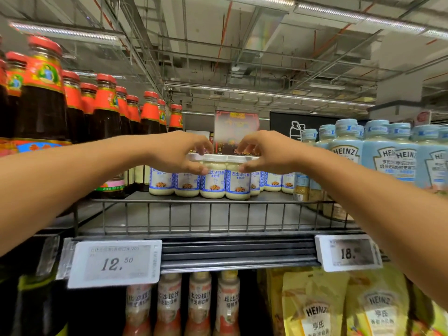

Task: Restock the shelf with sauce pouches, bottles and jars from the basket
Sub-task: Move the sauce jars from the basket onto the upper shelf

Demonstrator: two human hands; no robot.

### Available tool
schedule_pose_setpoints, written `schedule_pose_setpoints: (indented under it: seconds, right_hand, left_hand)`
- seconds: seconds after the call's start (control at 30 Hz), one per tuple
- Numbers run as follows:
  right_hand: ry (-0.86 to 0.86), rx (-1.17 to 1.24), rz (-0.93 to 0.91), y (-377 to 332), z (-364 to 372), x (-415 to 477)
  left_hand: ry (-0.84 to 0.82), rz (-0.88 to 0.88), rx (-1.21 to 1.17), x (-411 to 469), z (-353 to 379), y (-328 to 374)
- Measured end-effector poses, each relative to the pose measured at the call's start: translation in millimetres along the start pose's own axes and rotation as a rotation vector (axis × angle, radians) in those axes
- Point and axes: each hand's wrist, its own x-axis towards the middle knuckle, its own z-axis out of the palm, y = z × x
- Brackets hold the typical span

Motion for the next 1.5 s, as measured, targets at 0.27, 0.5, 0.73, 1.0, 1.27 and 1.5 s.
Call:
schedule_pose_setpoints:
  seconds: [0.27,0.5,0.73,1.0,1.27,1.5]
  right_hand:
    - [0.157,0.173,0.041,-42,-11,-49]
    - [0.290,0.331,0.093,-90,-9,-98]
    - [0.439,0.500,0.201,-128,3,-173]
    - [0.520,0.565,0.358,-138,25,-276]
    - [0.614,0.611,0.607,-119,53,-389]
    - [0.723,0.631,0.918,-89,75,-491]
  left_hand:
    - [0.053,0.107,-0.224,-36,-9,29]
    - [0.203,0.205,-0.531,-84,-7,58]
    - [0.316,0.323,-0.742,-122,12,100]
    - [0.260,0.427,-1.077,-144,66,182]
    - [0.074,0.450,-1.394,-147,151,291]
    - [-0.202,0.439,-1.614,-139,206,397]
